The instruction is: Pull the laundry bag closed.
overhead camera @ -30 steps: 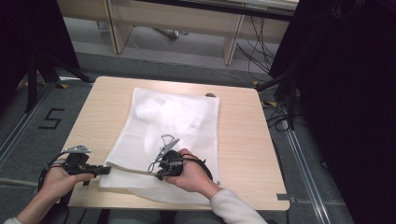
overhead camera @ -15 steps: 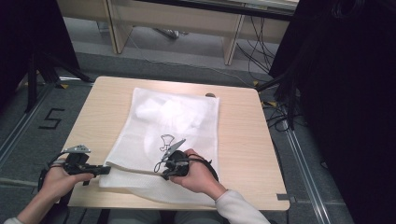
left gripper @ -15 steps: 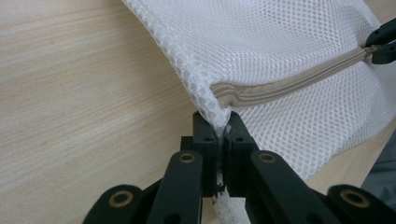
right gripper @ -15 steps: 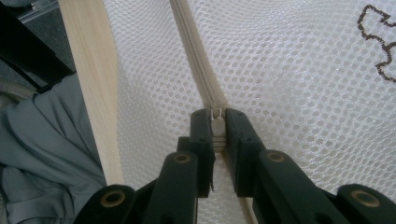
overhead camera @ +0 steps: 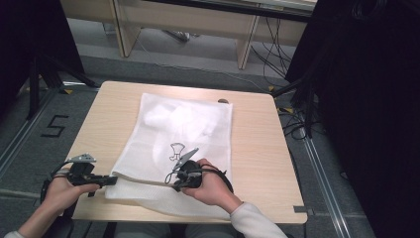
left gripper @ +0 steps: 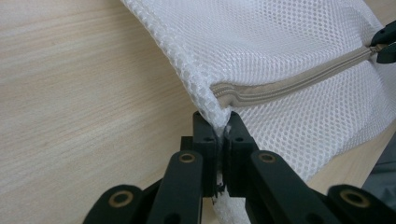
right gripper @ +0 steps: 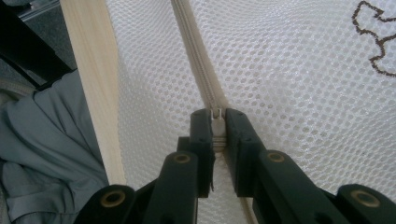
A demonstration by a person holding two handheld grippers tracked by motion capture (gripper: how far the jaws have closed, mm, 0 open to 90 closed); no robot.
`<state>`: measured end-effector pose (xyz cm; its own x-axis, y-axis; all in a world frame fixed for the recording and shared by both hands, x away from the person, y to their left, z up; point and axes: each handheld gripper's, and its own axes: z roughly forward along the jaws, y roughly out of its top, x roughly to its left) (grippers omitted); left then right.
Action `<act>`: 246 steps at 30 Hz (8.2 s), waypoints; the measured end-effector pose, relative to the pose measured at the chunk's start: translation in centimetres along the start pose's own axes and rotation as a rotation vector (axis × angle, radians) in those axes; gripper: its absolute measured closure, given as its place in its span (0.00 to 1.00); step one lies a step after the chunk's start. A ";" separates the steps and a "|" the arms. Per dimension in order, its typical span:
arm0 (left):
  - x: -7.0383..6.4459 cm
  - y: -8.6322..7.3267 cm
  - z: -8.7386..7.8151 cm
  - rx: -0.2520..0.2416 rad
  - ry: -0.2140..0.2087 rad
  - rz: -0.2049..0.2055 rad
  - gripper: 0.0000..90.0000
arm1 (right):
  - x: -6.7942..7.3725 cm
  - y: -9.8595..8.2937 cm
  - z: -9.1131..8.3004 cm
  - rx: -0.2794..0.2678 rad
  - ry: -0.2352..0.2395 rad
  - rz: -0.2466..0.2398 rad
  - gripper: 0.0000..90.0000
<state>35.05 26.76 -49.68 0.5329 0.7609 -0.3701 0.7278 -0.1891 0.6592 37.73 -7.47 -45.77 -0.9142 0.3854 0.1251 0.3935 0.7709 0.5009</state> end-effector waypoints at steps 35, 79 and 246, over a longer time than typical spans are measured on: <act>0.2 0.1 -0.1 0.013 0.005 -0.001 0.95 | -0.6 -1.7 -1.2 -0.013 -0.012 0.021 0.92; 0.1 0.1 -0.1 0.007 0.012 -0.014 0.95 | -1.0 -3.3 -2.6 -0.004 -0.015 0.042 0.92; 0.1 0.0 -0.2 0.019 0.031 -0.005 0.95 | -3.2 -10.4 -6.2 0.003 -0.066 0.143 0.92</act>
<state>35.06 26.96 -49.60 0.5157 0.7806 -0.3531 0.7388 -0.1965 0.6446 36.00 -19.84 -46.06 -0.8405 0.5240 0.1380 0.5197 0.7074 0.4791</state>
